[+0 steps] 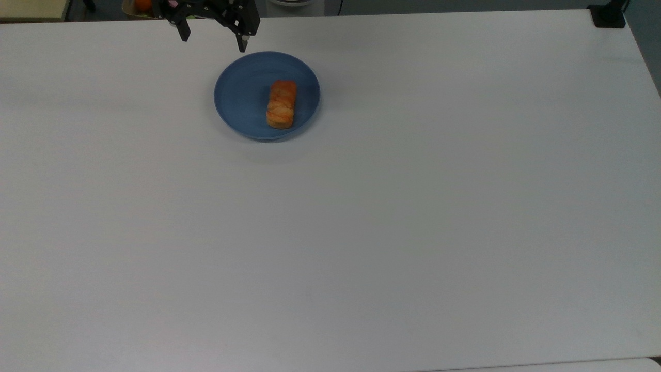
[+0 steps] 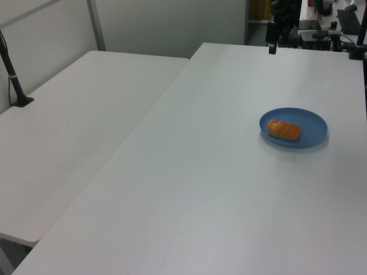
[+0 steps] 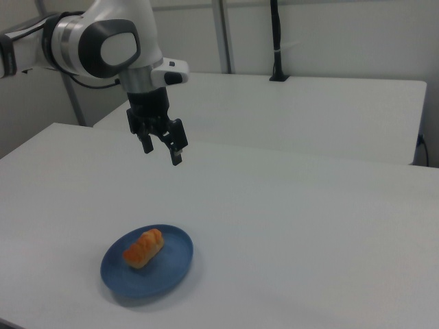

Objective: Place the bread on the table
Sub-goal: 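Lower the gripper over the orange bread roll on the blue plate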

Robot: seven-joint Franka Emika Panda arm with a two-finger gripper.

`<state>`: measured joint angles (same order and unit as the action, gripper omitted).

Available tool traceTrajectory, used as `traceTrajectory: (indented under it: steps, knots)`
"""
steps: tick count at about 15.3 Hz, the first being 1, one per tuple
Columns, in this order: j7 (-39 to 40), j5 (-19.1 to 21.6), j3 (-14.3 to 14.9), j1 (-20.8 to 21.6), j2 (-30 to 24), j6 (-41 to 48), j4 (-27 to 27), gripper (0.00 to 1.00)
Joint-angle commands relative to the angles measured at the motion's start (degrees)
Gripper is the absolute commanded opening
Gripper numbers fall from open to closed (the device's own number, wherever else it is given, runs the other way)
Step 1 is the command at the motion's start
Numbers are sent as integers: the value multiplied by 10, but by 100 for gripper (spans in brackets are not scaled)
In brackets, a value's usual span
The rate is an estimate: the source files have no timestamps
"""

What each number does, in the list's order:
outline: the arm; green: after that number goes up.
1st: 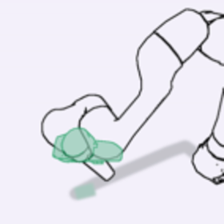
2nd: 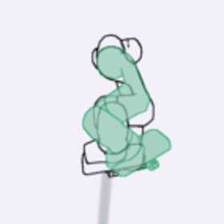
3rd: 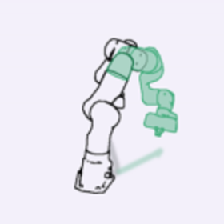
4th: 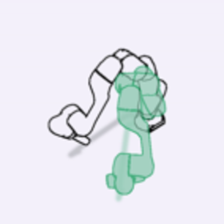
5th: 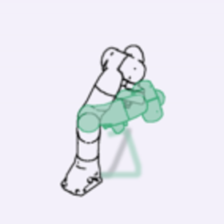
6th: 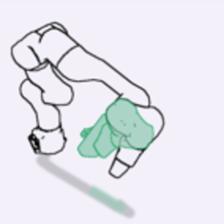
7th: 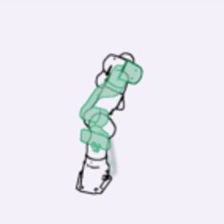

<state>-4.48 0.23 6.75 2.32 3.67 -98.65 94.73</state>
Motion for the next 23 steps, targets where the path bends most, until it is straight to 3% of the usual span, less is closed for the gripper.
traceTrajectory:
  steps: [1,12,18,23]
  knots:
    - [2,1,3,1,-6,17,-5,100]
    - [4,2,2,0,-17,30,2,100]
    - [39,10,-1,2,-39,17,93,100]
    - [33,26,-13,7,-40,-133,207,100]
